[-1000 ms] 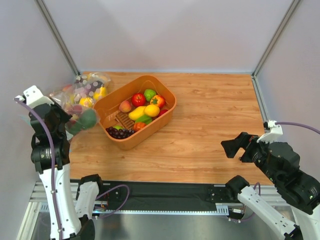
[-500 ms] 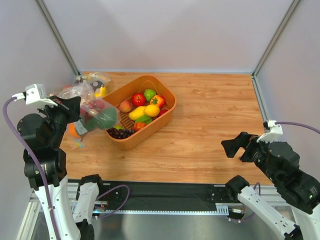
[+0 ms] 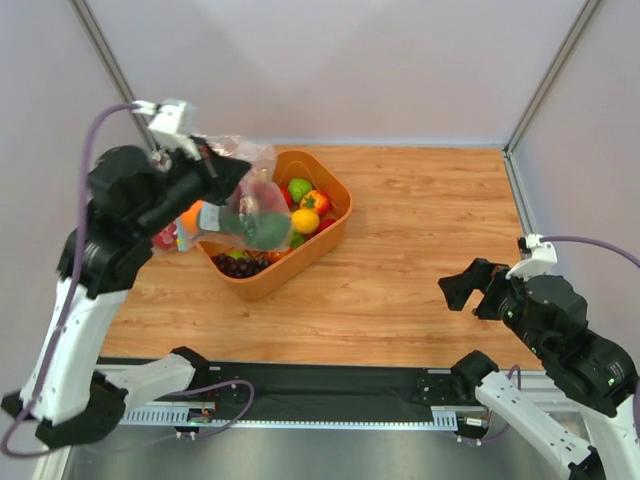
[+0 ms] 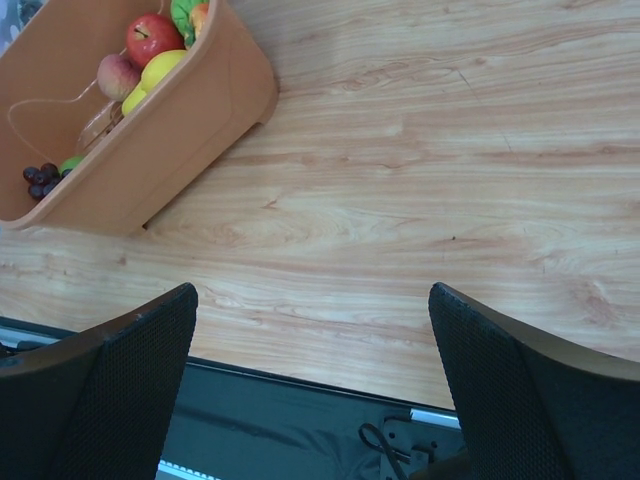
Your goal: Open the zip-top bag and remove the fake food
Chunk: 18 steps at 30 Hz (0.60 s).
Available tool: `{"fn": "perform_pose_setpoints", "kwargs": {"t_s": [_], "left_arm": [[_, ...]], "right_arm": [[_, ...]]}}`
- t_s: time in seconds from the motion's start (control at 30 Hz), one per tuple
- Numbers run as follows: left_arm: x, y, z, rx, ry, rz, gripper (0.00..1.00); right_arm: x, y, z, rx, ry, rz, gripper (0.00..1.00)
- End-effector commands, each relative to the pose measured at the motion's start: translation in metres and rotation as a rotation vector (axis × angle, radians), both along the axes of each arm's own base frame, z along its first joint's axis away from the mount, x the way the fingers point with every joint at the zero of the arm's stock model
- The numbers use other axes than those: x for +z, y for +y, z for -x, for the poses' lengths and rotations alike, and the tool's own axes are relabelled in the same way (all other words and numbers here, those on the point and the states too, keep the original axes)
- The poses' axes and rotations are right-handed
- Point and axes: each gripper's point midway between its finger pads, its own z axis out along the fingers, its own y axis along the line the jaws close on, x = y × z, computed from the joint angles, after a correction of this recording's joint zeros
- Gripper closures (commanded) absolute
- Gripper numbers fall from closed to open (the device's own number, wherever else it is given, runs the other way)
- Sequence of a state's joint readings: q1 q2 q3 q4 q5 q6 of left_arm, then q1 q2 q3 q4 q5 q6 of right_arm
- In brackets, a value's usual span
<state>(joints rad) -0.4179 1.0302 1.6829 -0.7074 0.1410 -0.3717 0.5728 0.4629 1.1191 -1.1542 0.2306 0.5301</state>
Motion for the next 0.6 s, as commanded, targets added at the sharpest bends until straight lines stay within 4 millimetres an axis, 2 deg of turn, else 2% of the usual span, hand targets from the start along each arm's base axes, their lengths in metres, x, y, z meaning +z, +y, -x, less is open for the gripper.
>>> {"fn": "perform_pose_setpoints", "kwargs": {"t_s": [0.0,0.03,0.07,0.1,0.13,0.27,0.3,0.37,0.4,0.47,0.5,0.53,0.57], "left_arm": [[0.002,-0.035,-0.014,0.018,-0.059,-0.134,1.0],[-0.005,-0.055,-0.018,-0.015,-0.048,-0.159,1.0],[-0.005,-0.077,-0.008,-0.084,-0.054,-0.165,1.0],[0.001,-0.089,-0.003,-0.122,-0.062,-0.158,1.0],[-0.006,-0.106,-0.004,-0.158,-0.047,-0.173,1.0],[-0.013,-0.154,0.026,-0.324,-0.043,-0.151,1.0],[-0.025,-0.161,0.03,-0.351,-0.022,-0.162,1.0],[-0.035,-0.175,0.044,-0.42,0.0,-0.153,1.0],[-0.049,-0.184,0.05,-0.468,0.021,-0.159,1.0],[-0.057,-0.199,0.071,-0.596,0.019,-0.143,1.0],[-0.082,-0.205,0.079,-0.647,0.054,-0.173,1.0],[-0.092,-0.209,0.087,-0.693,0.062,-0.183,1.0],[-0.116,-0.217,0.103,-0.775,0.086,-0.218,1.0]], "right_arm": [[0.006,-0.008,-0.005,-0.039,-0.023,0.026,0.0],[0.008,-0.012,-0.005,-0.056,-0.027,0.033,0.0],[0.005,-0.019,-0.004,-0.084,-0.017,0.057,0.0],[0.005,-0.022,-0.004,-0.099,-0.016,0.064,0.0],[0.007,-0.026,-0.002,-0.113,-0.02,0.066,0.0],[0.007,-0.041,0.004,-0.172,-0.029,0.074,0.0],[0.007,-0.042,0.004,-0.178,-0.034,0.072,0.0],[0.006,-0.045,0.005,-0.191,-0.037,0.069,0.0],[0.006,-0.045,0.005,-0.19,-0.039,0.07,0.0],[0.005,-0.043,0.003,-0.19,-0.035,0.067,0.0],[0.002,-0.041,0.001,-0.189,-0.026,0.069,0.0],[0.0,-0.04,0.0,-0.187,-0.021,0.067,0.0],[-0.001,-0.037,-0.002,-0.18,-0.02,0.062,0.0]]}}
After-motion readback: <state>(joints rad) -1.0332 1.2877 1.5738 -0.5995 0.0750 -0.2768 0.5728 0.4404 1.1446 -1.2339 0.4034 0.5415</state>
